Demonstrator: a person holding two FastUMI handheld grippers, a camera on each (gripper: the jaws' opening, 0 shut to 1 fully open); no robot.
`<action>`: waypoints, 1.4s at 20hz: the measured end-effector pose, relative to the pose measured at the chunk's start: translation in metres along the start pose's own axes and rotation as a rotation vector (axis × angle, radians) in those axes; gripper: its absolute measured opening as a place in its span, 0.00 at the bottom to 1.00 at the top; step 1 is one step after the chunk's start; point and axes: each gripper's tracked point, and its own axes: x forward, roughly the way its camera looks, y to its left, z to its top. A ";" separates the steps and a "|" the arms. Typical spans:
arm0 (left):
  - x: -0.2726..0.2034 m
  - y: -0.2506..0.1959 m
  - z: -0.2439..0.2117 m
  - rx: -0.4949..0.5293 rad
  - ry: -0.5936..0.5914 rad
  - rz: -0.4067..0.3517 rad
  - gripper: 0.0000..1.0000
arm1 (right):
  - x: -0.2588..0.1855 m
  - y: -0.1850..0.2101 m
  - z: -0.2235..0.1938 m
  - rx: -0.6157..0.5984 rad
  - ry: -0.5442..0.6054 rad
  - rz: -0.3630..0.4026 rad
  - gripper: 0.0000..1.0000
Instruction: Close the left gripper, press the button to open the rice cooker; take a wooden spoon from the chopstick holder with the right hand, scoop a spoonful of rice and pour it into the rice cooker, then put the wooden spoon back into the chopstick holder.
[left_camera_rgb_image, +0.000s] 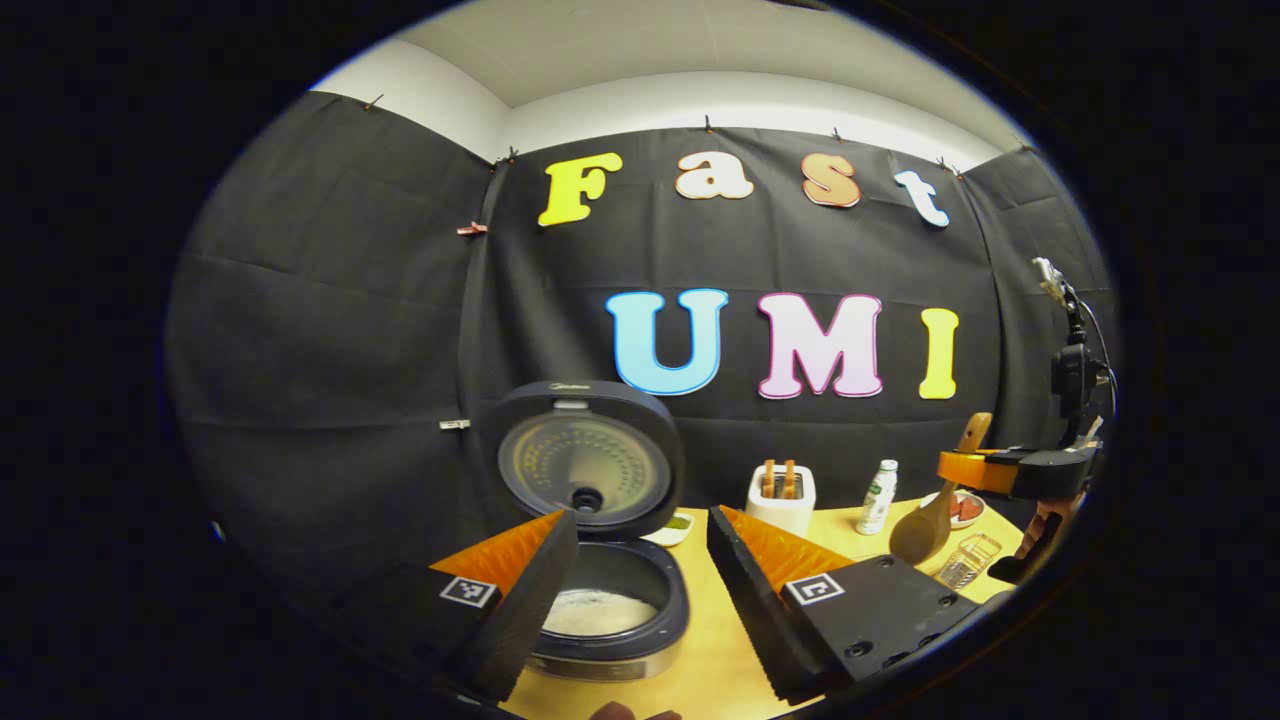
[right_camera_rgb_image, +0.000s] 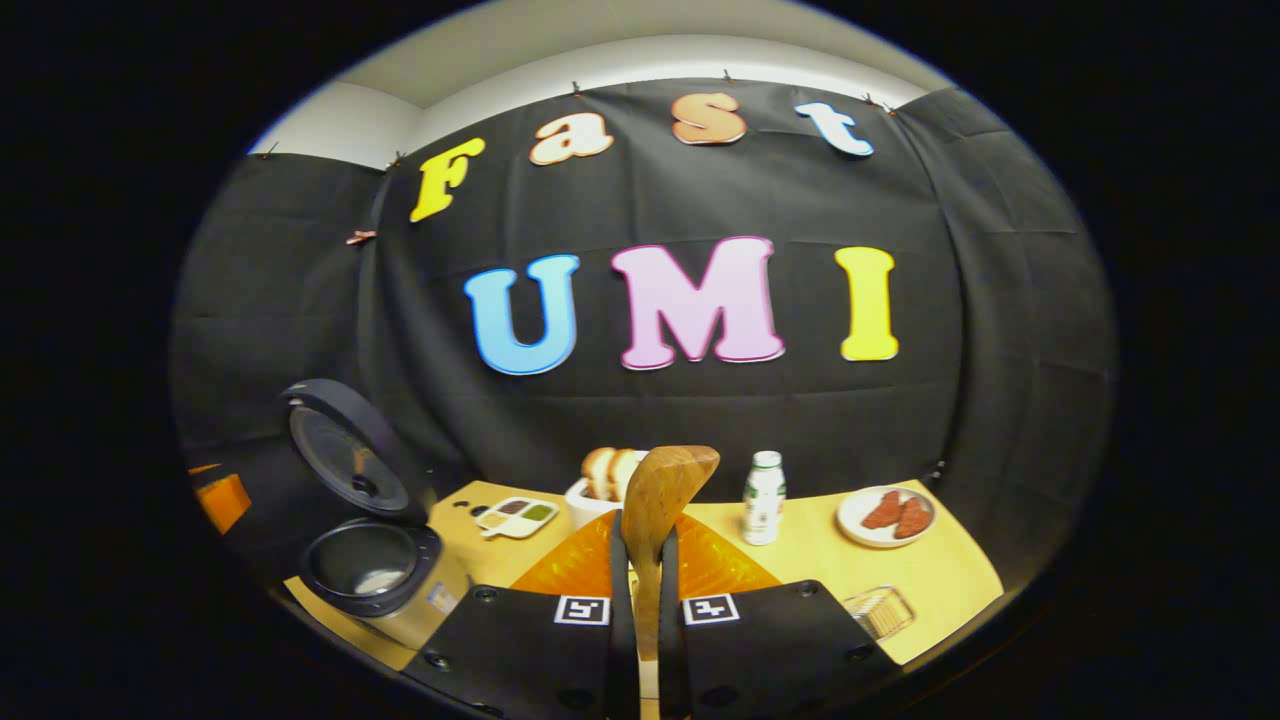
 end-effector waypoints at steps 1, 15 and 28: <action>0.003 -0.011 0.000 0.008 -0.002 -0.005 0.89 | -0.003 -0.023 -0.001 0.003 0.004 -0.030 0.12; 0.004 -0.063 0.001 0.092 -0.006 0.069 0.90 | -0.001 -0.175 -0.063 0.016 0.152 -0.196 0.12; -0.005 -0.060 0.006 0.077 -0.025 0.053 0.95 | -0.040 -0.210 -0.085 0.084 0.269 -0.395 0.43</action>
